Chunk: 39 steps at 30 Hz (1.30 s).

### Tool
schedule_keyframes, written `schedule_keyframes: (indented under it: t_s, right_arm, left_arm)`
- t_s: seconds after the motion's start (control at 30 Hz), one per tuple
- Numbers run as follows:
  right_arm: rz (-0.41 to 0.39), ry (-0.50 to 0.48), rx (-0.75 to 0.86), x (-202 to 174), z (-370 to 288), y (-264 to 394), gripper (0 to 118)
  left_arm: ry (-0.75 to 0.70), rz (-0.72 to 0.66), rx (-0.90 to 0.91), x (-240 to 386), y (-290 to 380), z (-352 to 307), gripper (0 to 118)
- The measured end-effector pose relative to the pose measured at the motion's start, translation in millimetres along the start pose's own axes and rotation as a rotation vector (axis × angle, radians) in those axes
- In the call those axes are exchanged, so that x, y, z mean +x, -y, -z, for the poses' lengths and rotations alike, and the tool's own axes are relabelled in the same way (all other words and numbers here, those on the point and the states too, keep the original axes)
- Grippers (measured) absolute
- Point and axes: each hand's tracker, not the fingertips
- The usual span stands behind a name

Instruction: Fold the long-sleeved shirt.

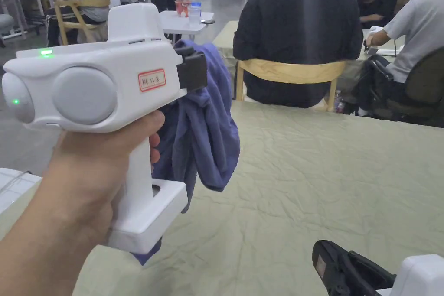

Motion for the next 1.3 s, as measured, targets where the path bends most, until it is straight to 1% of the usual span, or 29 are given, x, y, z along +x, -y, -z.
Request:
schedule_keyframes:
  t_s: [0.07, 0.13, 0.23, 0.33, 0.43, 0.5, 0.6, 0.63, 0.67, 0.7, 0.73, 0.77, 0.8, 0.83, 0.9, 1.03, 1.1, 1.13, 1.17, 1.2, 1.23, 1.27, 1.3]
  right_arm:
    - [0.006, 0.026, 0.012, 14, -17, 2, 4]
    - [0.005, 0.055, 0.006, 32, -32, 7, 4]
    - [0.038, 0.095, -0.013, 56, -51, 17, 4]
    - [0.058, 0.112, -0.039, 78, -66, 26, 4]
    - [0.080, 0.055, -0.091, 93, -76, 36, 4]
    - [0.100, 0.054, -0.085, 99, -82, 41, 4]
    - [0.118, 0.091, -0.096, 106, -86, 49, 4]
    - [0.120, 0.093, -0.100, 107, -87, 54, 4]
    - [0.124, 0.102, -0.103, 109, -86, 58, 4]
    - [0.135, 0.119, -0.107, 111, -84, 61, 4]
    - [0.159, 0.135, -0.113, 115, -81, 64, 4]
    - [0.181, 0.139, -0.117, 116, -81, 66, 4]
    - [0.210, 0.141, -0.118, 118, -79, 67, 4]
    - [0.231, 0.140, -0.117, 121, -77, 67, 4]
    - [0.235, 0.139, -0.117, 122, -75, 65, 4]
    - [0.189, 0.158, -0.112, 118, -73, 59, 4]
    - [0.187, 0.158, -0.108, 117, -70, 57, 4]
    - [0.191, 0.159, -0.104, 117, -67, 57, 4]
    - [0.194, 0.161, -0.102, 114, -66, 58, 4]
    - [0.200, 0.167, -0.101, 113, -62, 60, 4]
    - [0.208, 0.178, -0.102, 113, -59, 61, 4]
    - [0.222, 0.190, -0.103, 113, -54, 62, 4]
    - [0.238, 0.196, -0.107, 112, -50, 65, 4]
  left_arm:
    - [0.024, 0.004, -0.008, 31, 0, 11, 23]
    - [0.054, 0.007, -0.057, 63, 12, 27, 23]
    - [0.121, 0.005, -0.179, 106, 60, 55, 23]
    - [0.175, -0.035, -0.341, 141, 130, 82, 23]
    - [0.189, -0.035, -0.536, 173, 214, 105, 23]
    - [0.178, -0.040, -0.664, 187, 273, 118, 23]
    - [0.162, -0.144, -0.865, 196, 347, 124, 23]
    - [0.178, -0.170, -0.921, 197, 366, 124, 24]
    - [0.183, -0.182, -0.955, 198, 379, 123, 27]
    - [0.188, -0.195, -0.976, 198, 389, 123, 38]
    - [0.196, -0.200, -0.985, 201, 393, 121, 67]
    - [0.209, -0.186, -0.977, 200, 391, 122, 92]
    - [0.217, -0.161, -0.967, 200, 386, 122, 113]
    - [0.210, -0.123, -0.920, 196, 374, 119, 118]
    - [0.247, -0.105, -0.772, 184, 341, 112, 114]
    - [0.223, -0.046, -0.641, 144, 277, 81, 114]
    - [0.170, 0.000, -0.597, 123, 261, 58, 114]
    - [0.138, 0.022, -0.580, 111, 257, 45, 113]
    - [0.118, 0.035, -0.582, 102, 255, 33, 107]
    - [0.103, 0.041, -0.597, 91, 256, 20, 89]
    - [0.080, 0.033, -0.611, 84, 258, 9, 33]
    - [0.066, 0.017, -0.619, 75, 264, -2, 2]
    - [0.067, -0.010, -0.642, 68, 270, -11, 4]
